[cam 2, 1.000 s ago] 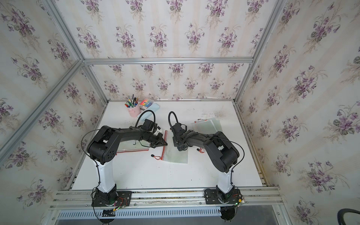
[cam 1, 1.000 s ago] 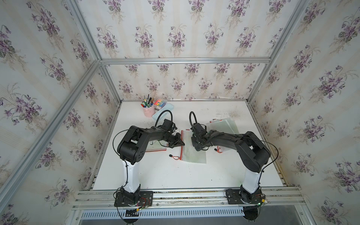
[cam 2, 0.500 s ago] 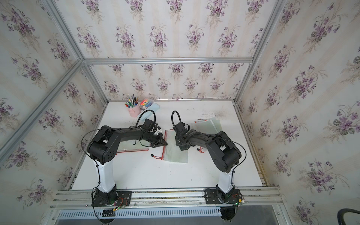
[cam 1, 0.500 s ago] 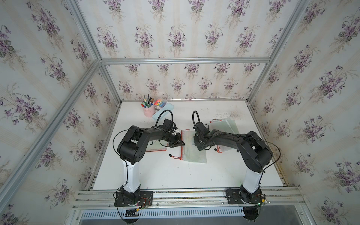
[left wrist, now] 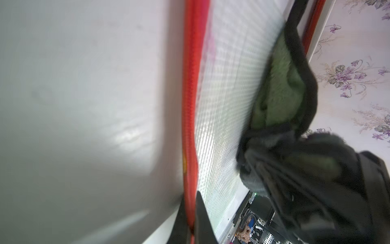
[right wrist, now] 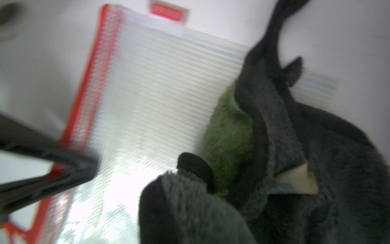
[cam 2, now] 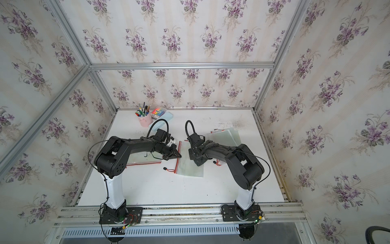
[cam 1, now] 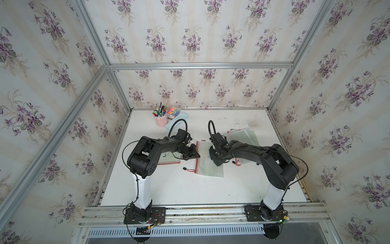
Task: Wipe the document bag
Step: Wipe the dirt from the document bag.
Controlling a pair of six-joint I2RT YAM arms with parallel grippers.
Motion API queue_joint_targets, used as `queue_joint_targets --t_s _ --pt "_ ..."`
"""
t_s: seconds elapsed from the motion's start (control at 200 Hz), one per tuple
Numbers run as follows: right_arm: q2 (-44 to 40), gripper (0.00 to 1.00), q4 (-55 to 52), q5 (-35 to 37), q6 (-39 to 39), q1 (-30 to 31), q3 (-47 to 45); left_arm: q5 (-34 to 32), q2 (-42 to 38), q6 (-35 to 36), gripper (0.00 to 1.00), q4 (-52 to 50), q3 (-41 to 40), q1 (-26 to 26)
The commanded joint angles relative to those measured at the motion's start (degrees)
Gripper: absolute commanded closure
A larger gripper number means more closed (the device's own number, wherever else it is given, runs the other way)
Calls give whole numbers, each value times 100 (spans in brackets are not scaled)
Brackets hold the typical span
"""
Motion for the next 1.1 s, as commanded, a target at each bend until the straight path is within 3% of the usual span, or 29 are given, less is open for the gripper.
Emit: queue_joint_targets --t_s 0.0,0.12,0.32,0.38,0.4,0.425,0.58,0.764,0.839,0.924,0.969,0.999,1.039,1.094 --pt "-376 54 -169 -111 -315 15 69 -667 27 57 100 -407 -40 4" --pt "-765 38 -194 -31 -445 -111 35 -638 64 40 100 -393 -27 -10" --pt "-574 30 -529 496 47 -269 -80 -635 103 34 100 -367 -12 -34" --pt "-530 17 -448 490 201 -268 -214 -627 94 46 100 -370 -20 -45" --pt "-523 7 -384 481 240 -265 -260 -638 95 47 100 -372 -26 -46" --pt "-496 1 -309 461 272 -270 -346 -636 92 45 100 -367 -27 -45" --pt "-59 1 -146 597 445 -265 -600 -643 95 55 100 -405 -36 -55" --pt "130 11 38 382 447 -149 -714 -673 69 113 100 -472 -38 -55" --pt "318 23 -43 566 390 -97 -621 -673 70 117 100 -472 -38 -55" --pt "426 46 -270 944 348 -76 -468 -676 72 127 100 -490 -50 -55" --pt "426 68 -426 1220 325 -72 -391 -688 66 150 100 -506 -54 -55" --pt "425 78 -525 1374 290 -67 -337 -697 58 152 100 -520 -62 -54" --pt "407 84 -640 1532 225 -68 -268 -705 53 161 100 -525 -70 -55" --pt "373 86 -828 1805 147 -76 -174 -722 45 176 100 -525 -77 -55"
